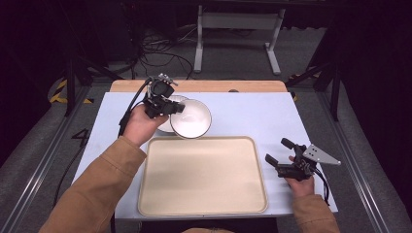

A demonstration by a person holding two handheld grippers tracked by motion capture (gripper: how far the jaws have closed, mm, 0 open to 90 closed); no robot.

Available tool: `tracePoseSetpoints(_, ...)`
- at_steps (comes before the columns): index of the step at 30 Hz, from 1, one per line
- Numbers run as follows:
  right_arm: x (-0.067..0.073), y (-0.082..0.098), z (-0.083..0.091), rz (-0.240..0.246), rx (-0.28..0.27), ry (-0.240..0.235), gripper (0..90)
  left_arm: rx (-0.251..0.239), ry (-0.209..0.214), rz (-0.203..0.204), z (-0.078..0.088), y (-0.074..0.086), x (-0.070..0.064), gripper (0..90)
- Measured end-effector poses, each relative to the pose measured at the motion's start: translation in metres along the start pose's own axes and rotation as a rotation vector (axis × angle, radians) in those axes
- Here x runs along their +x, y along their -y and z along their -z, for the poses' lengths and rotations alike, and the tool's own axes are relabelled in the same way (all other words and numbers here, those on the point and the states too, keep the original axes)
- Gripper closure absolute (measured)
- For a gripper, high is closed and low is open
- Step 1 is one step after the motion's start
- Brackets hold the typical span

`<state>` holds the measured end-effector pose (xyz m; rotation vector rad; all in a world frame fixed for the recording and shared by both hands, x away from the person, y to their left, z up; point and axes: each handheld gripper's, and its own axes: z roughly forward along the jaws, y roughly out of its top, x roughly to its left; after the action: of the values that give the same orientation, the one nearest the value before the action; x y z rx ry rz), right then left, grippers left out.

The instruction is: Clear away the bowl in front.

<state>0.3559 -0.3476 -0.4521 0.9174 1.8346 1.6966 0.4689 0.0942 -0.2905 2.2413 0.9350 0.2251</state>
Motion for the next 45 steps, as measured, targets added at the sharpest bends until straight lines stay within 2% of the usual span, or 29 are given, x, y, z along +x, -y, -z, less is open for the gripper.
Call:
tracePoseSetpoints(6,0.0,0.0,0.0,-0.001,0.0,-0.003,1.9,0.023,0.027,-0.068,0.001,-0.001,-0.017,81.6)
tracePoseSetpoints(10,0.0,0.0,0.0,-0.002,0.0,-0.005,1.9,0.027,0.041,-0.092,0.003,-0.001,-0.024,81.6)
tracePoseSetpoints(13,0.0,0.0,0.0,-0.003,0.0,-0.006,1.9,0.034,0.053,-0.136,0.005,-0.002,-0.033,81.6)
tracePoseSetpoints(18,0.0,0.0,-0.001,-0.007,0.002,-0.01,2.0,0.062,0.05,-0.194,0.004,-0.003,-0.044,81.6)
tracePoseSetpoints(20,0.0,0.0,-0.001,-0.006,0.003,-0.011,2.0,0.063,0.057,-0.201,0.004,-0.003,-0.046,81.6)
tracePoseSetpoints(24,0.0,0.0,-0.001,-0.008,0.005,-0.013,2.1,0.066,0.091,-0.247,0.004,-0.002,-0.054,81.6)
tracePoseSetpoints(25,0.0,0.0,-0.001,-0.008,0.005,-0.013,2.1,0.066,0.091,-0.247,0.004,-0.002,-0.054,81.6)
tracePoseSetpoints(28,0.0,0.0,-0.001,-0.009,0.004,-0.014,2.1,0.068,0.117,-0.287,0.003,-0.002,-0.06,81.6)
tracePoseSetpoints(36,0.0,0.0,-0.001,-0.012,0.003,-0.016,2.1,0.081,0.143,-0.313,0.0,-0.002,-0.067,81.6)
tracePoseSetpoints(45,0.0,0.0,-0.001,-0.016,0.003,-0.017,2.2,0.106,0.214,-0.413,-0.011,0.004,-0.071,81.6)
